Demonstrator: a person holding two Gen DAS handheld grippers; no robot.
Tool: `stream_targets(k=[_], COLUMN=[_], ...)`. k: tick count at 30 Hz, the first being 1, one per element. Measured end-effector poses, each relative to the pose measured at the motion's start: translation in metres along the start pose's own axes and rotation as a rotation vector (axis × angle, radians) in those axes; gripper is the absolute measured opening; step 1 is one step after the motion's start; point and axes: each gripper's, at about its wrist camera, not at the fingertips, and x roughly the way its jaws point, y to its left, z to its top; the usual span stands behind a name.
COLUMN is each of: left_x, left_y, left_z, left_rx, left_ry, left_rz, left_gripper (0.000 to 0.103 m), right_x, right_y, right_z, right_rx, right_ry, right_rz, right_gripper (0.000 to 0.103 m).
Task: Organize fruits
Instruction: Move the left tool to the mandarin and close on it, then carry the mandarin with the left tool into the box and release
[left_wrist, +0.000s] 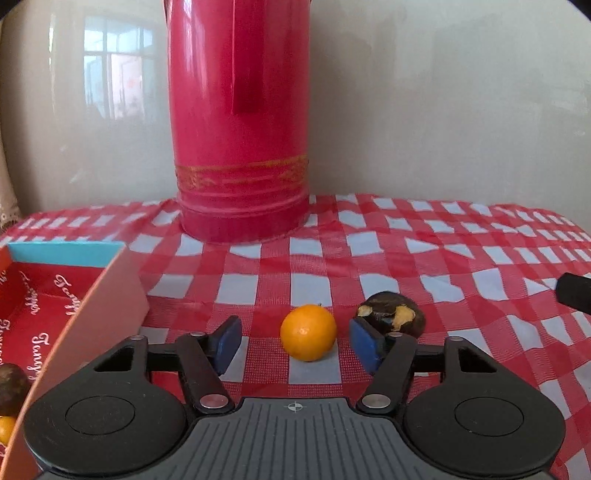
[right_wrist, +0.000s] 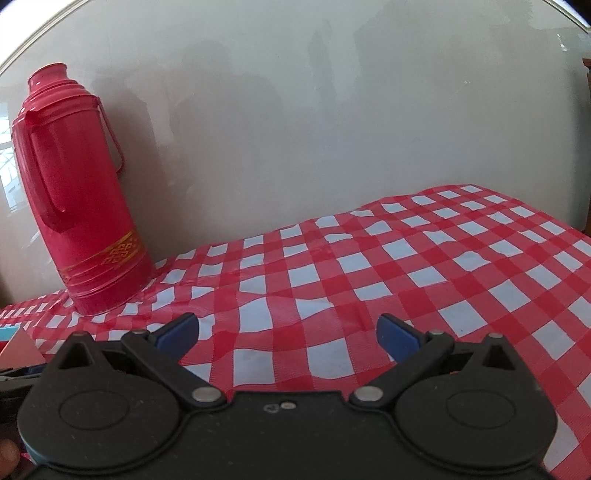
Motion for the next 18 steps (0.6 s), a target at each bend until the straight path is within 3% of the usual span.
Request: stream_targets(k=[1,2,3,5,12,18], left_x=[0.003,0.005,0.005,0.005,-0.01,-0.045], left_y=[0.0,-0.001,-0.001,-0.004,-0.004,0.006], left_z=[0.0,0.001,0.001,0.002,-0.004,-0.009], left_rx=[0.001,0.005,0.009,0.024,0.05,0.052], left_ry=[0.012,0.025,0.021,0.014,0.002,-0.034], left_rz=[-0.005,-0.012,-0.01,-0.023,-0.009,0.02], left_gripper=[0.061,0.055,0.042,0.033,0.033,0.033], right_x=[0.0,0.0,-0.001,-0.003,-0.008,-0.014], right_y=[-0.001,-0.001,-0.002,-0.002,-0.001,0.003], right_z=[0.0,0.001,0.001,0.001,0.001,-0.003], right_rx=[0.003,0.007,0.01,0.015,0.028,0.036], right_ry=[0.002,0.001,-0.001,-0.005,-0.007,0.01], right_rz=[0.0,0.001,0.001,0.002,0.01,0.053], right_gripper=[0.097,0.097,0.097,0.097,0.097,0.097])
